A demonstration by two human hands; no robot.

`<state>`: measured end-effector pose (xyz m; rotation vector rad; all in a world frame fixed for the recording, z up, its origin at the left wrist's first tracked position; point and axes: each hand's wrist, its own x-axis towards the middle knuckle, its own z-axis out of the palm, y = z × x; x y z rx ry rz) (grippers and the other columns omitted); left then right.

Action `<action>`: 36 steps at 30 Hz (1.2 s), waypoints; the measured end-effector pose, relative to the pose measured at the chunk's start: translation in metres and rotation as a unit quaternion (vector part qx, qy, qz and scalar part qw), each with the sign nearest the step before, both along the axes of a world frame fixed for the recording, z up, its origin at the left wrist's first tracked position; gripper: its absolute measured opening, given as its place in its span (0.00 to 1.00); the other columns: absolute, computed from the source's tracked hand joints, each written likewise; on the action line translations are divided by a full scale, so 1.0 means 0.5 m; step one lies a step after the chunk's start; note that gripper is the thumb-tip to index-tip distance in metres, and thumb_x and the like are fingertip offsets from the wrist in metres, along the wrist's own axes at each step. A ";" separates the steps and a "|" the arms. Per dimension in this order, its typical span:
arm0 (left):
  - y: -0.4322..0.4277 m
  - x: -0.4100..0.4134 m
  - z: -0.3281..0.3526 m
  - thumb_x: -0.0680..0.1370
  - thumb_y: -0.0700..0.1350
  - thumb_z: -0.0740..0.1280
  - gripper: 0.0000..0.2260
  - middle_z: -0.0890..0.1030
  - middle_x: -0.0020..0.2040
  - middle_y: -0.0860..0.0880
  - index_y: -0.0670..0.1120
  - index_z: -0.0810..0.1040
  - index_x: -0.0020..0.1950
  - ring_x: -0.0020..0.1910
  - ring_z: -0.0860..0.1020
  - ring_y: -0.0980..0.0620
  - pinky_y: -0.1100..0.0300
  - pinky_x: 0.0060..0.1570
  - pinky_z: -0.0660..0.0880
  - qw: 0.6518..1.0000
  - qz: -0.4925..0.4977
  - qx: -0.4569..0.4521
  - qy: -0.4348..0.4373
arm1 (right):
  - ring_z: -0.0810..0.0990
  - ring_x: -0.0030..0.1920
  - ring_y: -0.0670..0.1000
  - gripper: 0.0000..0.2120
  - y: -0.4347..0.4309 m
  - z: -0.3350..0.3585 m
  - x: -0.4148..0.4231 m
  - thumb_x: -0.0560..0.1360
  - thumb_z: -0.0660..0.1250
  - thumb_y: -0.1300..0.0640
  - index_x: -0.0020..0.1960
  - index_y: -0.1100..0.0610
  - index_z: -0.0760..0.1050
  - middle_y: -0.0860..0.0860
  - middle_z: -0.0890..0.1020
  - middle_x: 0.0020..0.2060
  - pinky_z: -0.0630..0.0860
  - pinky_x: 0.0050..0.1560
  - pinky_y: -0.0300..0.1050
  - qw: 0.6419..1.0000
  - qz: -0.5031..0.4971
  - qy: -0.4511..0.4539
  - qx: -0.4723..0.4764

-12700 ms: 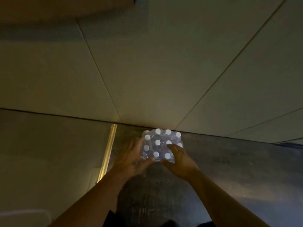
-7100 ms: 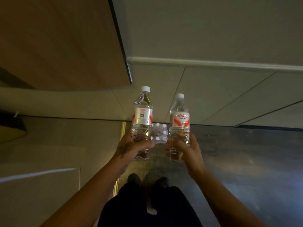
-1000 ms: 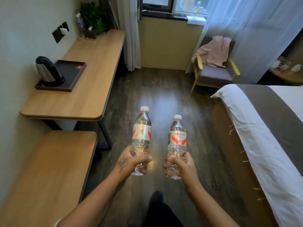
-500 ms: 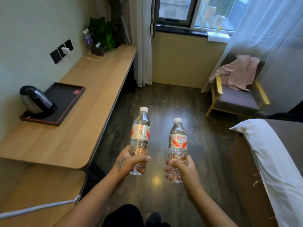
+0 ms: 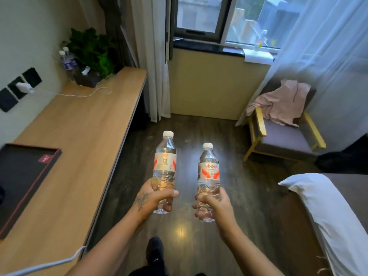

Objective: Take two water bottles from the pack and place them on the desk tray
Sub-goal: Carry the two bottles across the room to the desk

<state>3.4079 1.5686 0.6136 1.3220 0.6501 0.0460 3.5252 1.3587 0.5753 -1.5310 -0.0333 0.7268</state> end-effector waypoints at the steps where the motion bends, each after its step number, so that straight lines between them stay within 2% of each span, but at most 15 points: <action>1: 0.026 0.036 0.002 0.58 0.55 0.83 0.33 0.89 0.43 0.50 0.46 0.80 0.60 0.40 0.88 0.52 0.60 0.38 0.86 1.000 0.000 0.002 0.004 | 0.87 0.39 0.62 0.27 0.024 0.008 0.032 0.67 0.79 0.61 0.64 0.60 0.75 0.68 0.85 0.50 0.83 0.34 0.52 1.000 -0.009 0.007 0.006; 4: 0.102 0.139 0.008 0.58 0.57 0.83 0.32 0.90 0.45 0.54 0.50 0.81 0.59 0.44 0.89 0.52 0.60 0.41 0.85 1.000 -0.001 0.019 0.009 | 0.87 0.37 0.59 0.27 0.094 0.034 0.122 0.67 0.78 0.62 0.63 0.61 0.73 0.63 0.85 0.46 0.81 0.31 0.50 1.000 -0.015 0.010 0.012; 9: 0.178 0.298 0.009 0.60 0.53 0.83 0.27 0.89 0.40 0.51 0.47 0.82 0.55 0.37 0.88 0.52 0.61 0.35 0.85 1.000 -0.014 0.007 0.019 | 0.88 0.41 0.62 0.25 0.172 0.038 0.267 0.68 0.78 0.60 0.63 0.59 0.75 0.69 0.84 0.53 0.84 0.36 0.52 1.000 -0.022 0.004 0.005; 12: 0.220 0.400 0.007 0.58 0.55 0.83 0.30 0.89 0.43 0.51 0.49 0.81 0.58 0.42 0.88 0.51 0.58 0.41 0.85 1.000 -0.014 0.018 0.018 | 0.89 0.42 0.62 0.26 0.221 0.025 0.381 0.68 0.78 0.59 0.63 0.58 0.75 0.68 0.85 0.54 0.85 0.38 0.53 1.000 -0.023 -0.001 -0.003; 16: 0.265 0.534 0.009 0.58 0.52 0.83 0.33 0.88 0.38 0.54 0.44 0.79 0.60 0.35 0.86 0.55 0.63 0.35 0.84 1.000 -0.010 0.018 0.019 | 0.89 0.42 0.63 0.25 0.285 -0.001 0.533 0.68 0.78 0.58 0.63 0.58 0.76 0.68 0.85 0.53 0.86 0.38 0.55 1.000 -0.005 0.002 0.007; 18: 0.284 0.593 0.016 0.58 0.53 0.83 0.34 0.88 0.39 0.52 0.44 0.79 0.60 0.37 0.87 0.54 0.63 0.36 0.84 1.000 0.005 0.023 0.021 | 0.90 0.43 0.64 0.25 0.315 -0.003 0.604 0.67 0.78 0.57 0.63 0.57 0.76 0.67 0.86 0.53 0.87 0.39 0.56 1.000 0.002 0.001 0.003; 21: 0.316 0.662 0.017 0.58 0.53 0.83 0.33 0.87 0.45 0.47 0.45 0.80 0.60 0.42 0.88 0.52 0.60 0.41 0.85 0.999 0.023 0.028 0.028 | 0.88 0.46 0.65 0.26 0.355 -0.013 0.694 0.69 0.78 0.56 0.64 0.57 0.75 0.67 0.85 0.54 0.85 0.43 0.58 1.000 0.025 0.003 0.006; 24: 0.342 0.707 0.017 0.57 0.55 0.83 0.34 0.87 0.51 0.43 0.47 0.81 0.60 0.52 0.87 0.42 0.48 0.54 0.85 0.997 0.042 0.046 0.042 | 0.89 0.47 0.66 0.25 0.386 -0.018 0.750 0.69 0.78 0.56 0.64 0.56 0.76 0.66 0.86 0.53 0.86 0.45 0.60 0.999 0.038 0.004 0.005; 26: 0.358 0.734 0.013 0.57 0.55 0.83 0.34 0.87 0.51 0.42 0.47 0.81 0.60 0.56 0.86 0.38 0.43 0.60 0.84 0.997 0.053 0.040 0.040 | 0.90 0.46 0.65 0.26 0.406 -0.019 0.780 0.68 0.79 0.54 0.63 0.55 0.76 0.64 0.87 0.52 0.87 0.43 0.59 0.999 0.038 0.011 0.006; 30: 0.389 0.776 0.012 0.57 0.55 0.83 0.36 0.86 0.53 0.40 0.46 0.81 0.61 0.57 0.85 0.36 0.39 0.63 0.82 0.997 0.058 0.033 0.038 | 0.90 0.47 0.64 0.25 0.433 -0.016 0.817 0.69 0.80 0.54 0.63 0.53 0.76 0.61 0.87 0.53 0.87 0.46 0.60 0.999 0.046 0.004 -0.005; 34: 0.418 0.791 0.009 0.57 0.57 0.83 0.37 0.86 0.56 0.38 0.46 0.80 0.63 0.57 0.85 0.37 0.40 0.63 0.82 0.997 0.059 0.030 0.039 | 0.89 0.44 0.62 0.27 0.456 -0.007 0.835 0.68 0.80 0.55 0.64 0.55 0.75 0.63 0.86 0.54 0.86 0.42 0.56 0.999 0.052 0.014 0.002; 36: 0.431 0.789 0.005 0.56 0.57 0.82 0.39 0.85 0.57 0.39 0.46 0.79 0.64 0.58 0.85 0.38 0.40 0.64 0.81 0.997 0.070 0.024 0.039 | 0.90 0.44 0.61 0.29 0.476 0.000 0.840 0.67 0.80 0.53 0.64 0.54 0.74 0.63 0.86 0.54 0.87 0.42 0.56 0.997 0.072 0.011 -0.008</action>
